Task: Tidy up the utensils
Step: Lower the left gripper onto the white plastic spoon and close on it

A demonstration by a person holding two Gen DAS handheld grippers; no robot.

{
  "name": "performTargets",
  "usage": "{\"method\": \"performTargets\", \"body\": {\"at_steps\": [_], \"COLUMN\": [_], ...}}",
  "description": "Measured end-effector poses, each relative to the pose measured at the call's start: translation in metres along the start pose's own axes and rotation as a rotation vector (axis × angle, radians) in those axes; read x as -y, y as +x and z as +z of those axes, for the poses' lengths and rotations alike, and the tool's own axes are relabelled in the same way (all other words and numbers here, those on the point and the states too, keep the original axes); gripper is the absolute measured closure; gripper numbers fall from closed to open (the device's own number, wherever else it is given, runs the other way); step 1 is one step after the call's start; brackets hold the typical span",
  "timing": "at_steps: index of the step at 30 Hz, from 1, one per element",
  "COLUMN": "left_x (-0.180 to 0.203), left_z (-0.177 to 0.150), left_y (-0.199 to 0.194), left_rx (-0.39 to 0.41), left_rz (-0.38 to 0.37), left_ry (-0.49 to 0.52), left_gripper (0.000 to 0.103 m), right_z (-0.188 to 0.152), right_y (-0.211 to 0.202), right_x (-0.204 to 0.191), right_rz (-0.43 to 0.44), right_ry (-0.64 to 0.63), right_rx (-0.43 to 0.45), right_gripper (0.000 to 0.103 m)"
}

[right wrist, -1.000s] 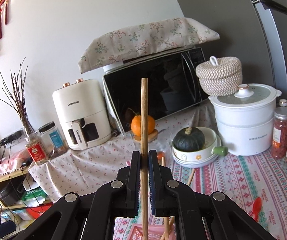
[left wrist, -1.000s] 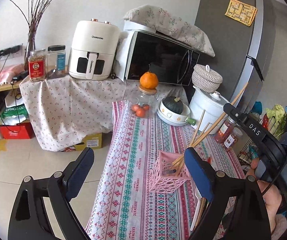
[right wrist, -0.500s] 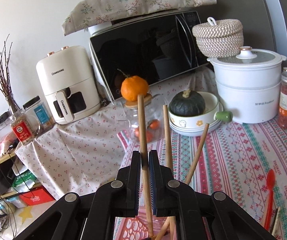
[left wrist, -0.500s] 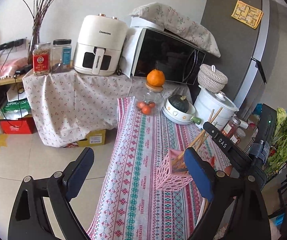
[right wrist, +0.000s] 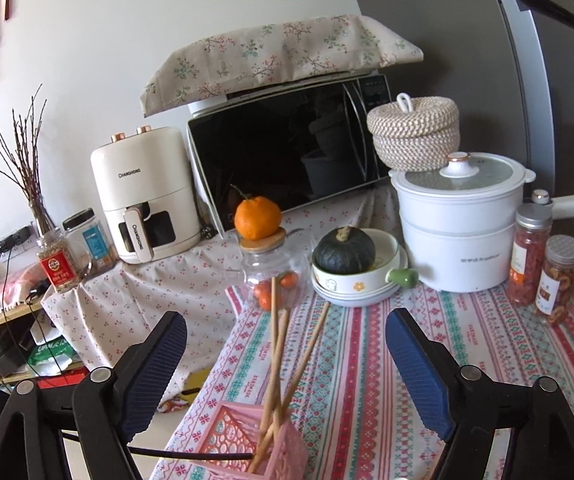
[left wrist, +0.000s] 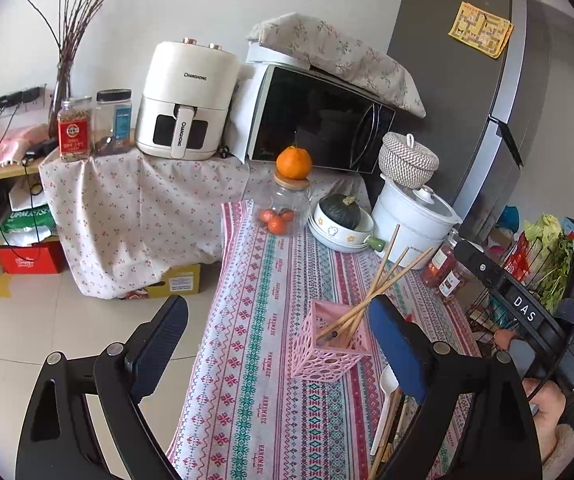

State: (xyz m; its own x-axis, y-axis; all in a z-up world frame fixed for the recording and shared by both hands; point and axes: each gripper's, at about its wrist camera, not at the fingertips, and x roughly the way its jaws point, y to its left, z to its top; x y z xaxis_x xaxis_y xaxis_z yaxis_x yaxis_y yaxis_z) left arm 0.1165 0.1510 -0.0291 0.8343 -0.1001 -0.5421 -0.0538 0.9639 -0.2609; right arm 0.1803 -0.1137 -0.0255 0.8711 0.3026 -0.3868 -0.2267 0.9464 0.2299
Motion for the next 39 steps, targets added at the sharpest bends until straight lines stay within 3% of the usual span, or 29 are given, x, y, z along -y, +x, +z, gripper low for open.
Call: {"method": "performTargets", "body": {"at_steps": [7, 13, 18, 28, 36, 39], "left_x": [0.038, 0.084, 0.119, 0.160, 0.174, 0.182], "left_z": [-0.007, -0.024, -0.042, -0.077, -0.099, -0.105], "left_y": [-0.012, -0.011, 0.008, 0.066, 0.129, 0.149], "left_rx": [-0.005, -0.059, -0.163, -0.377, -0.583, -0.627], "left_rz": [-0.046, -0.108, -0.142, -0.136, -0.159, -0.167], "left_ry": [0.067, 0.159, 0.232, 0.314, 0.260, 0.253], "left_gripper": [0.005, 0.004, 0.004, 0.004, 0.005, 0.011], "right_z": [-0.002, -0.007, -0.017, -0.040, -0.055, -0.062], "right_y": [-0.041, -0.060, -0.063, -0.056, -0.039, -0.031], "right_x": [0.037, 0.068, 0.092, 0.130, 0.158, 0.166], "right_rz": [-0.092, -0.149, -0.186, -0.250, -0.287, -0.292], "right_ry": [-0.034, -0.021, 0.002, 0.027, 0.072, 0.080], "right_rx": [-0.046, -0.103, -0.181, -0.318, -0.394, -0.424], "right_gripper": [0.003, 0.002, 0.002, 0.002, 0.002, 0.002]}}
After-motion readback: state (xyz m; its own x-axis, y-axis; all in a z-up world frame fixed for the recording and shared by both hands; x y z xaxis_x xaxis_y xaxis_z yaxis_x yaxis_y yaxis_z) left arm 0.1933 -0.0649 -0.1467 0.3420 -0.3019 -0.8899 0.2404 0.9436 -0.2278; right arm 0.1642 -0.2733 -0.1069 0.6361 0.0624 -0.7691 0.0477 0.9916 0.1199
